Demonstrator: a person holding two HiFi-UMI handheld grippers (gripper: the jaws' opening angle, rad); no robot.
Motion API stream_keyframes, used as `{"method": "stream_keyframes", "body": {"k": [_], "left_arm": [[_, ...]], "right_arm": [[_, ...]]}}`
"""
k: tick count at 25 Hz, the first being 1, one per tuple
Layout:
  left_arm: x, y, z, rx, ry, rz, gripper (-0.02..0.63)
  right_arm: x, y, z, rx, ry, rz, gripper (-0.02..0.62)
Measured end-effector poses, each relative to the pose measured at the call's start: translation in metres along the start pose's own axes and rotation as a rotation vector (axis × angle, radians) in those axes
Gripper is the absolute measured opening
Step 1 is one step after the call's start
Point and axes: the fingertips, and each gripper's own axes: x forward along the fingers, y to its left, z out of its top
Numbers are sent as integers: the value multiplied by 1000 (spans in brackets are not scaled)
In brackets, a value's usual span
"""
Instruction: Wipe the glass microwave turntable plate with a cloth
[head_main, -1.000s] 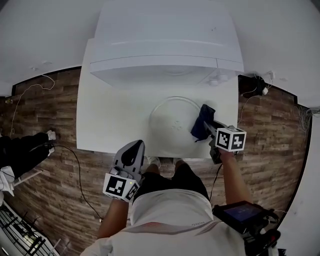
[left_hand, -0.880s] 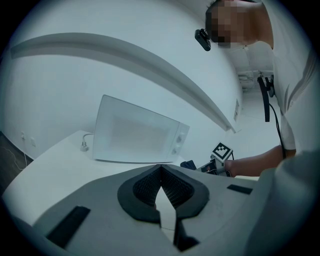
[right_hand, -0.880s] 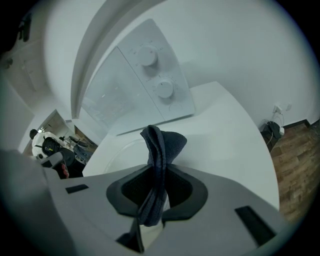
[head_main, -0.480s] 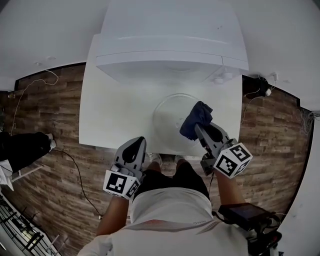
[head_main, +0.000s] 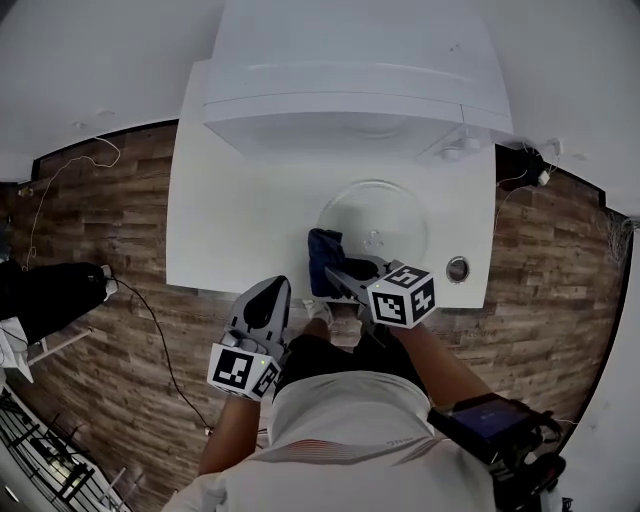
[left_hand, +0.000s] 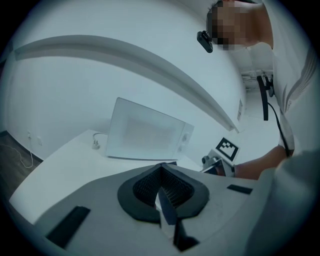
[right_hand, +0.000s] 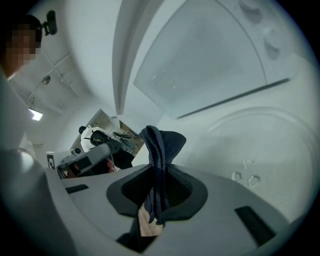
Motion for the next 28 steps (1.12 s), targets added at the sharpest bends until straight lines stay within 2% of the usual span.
{"method": "stream_keyframes", "body": {"k": [4, 10, 17, 28], "left_arm": [[0, 4, -4, -15, 2, -4, 11], [3, 2, -9, -27, 15, -25, 11], [17, -12, -4, -10, 23, -59, 11], [43, -43, -1, 21, 35, -102, 11]], "right_arm": [[20, -19, -25, 49, 69, -53, 61], [7, -39, -29, 113, 62, -107, 61], [-25, -59, -32, 178, 20, -143, 61], [-101, -107, -40, 252, -56, -264, 61]]}}
